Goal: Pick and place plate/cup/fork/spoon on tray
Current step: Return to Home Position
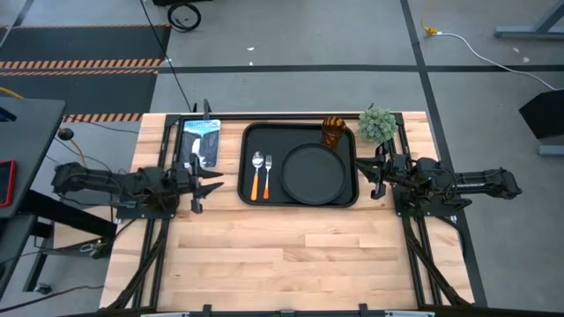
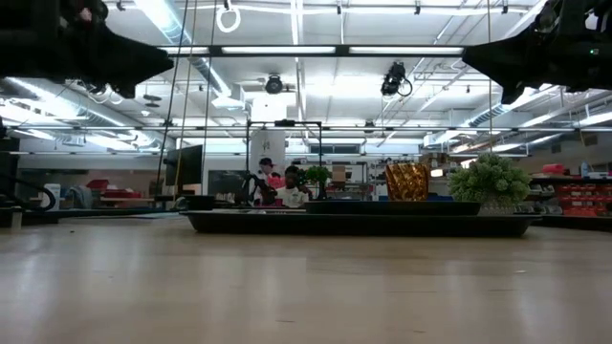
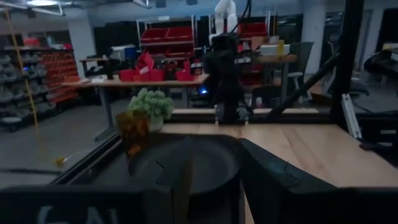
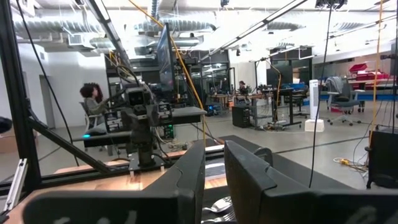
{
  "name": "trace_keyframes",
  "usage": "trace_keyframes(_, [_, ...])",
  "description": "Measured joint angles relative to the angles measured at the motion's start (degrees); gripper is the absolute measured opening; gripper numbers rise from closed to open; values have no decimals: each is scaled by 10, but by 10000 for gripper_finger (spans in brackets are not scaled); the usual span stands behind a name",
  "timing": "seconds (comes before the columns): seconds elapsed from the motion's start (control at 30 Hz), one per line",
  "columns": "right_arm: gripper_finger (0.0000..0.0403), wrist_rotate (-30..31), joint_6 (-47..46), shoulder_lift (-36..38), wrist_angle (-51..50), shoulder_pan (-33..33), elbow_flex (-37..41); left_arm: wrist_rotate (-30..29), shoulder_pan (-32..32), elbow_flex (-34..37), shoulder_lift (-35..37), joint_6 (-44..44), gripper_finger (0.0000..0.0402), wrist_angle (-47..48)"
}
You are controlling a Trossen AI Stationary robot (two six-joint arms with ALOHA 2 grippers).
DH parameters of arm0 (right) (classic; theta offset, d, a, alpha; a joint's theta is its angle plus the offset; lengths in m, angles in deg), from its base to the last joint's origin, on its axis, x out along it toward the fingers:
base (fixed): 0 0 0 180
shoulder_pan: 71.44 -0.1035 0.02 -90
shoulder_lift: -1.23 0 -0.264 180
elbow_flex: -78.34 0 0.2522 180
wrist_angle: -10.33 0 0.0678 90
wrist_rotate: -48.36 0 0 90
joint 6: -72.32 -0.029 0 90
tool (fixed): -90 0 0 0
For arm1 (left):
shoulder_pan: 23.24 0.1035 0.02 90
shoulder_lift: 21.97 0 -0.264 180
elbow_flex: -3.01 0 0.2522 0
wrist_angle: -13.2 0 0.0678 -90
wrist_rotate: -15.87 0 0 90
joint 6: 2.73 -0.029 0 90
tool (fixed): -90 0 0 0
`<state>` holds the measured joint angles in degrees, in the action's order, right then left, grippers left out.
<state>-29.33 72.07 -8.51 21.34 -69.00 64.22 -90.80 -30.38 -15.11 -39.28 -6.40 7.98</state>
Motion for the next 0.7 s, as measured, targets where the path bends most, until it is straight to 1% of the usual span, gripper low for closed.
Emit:
trace_keyframes(0.2, [68,0,0,0,0,0,0,0,9,4,72,26,133,108])
trace_keyframes(0.47, [68,0,0,0,0,0,0,0,10,4,142,34,133,254])
trace_keyframes(0.6, [68,0,0,0,0,0,0,1,10,0,168,25,133,277])
trace_keyframes(0.7, [68,0,0,0,0,0,0,0,10,0,172,-1,133,279])
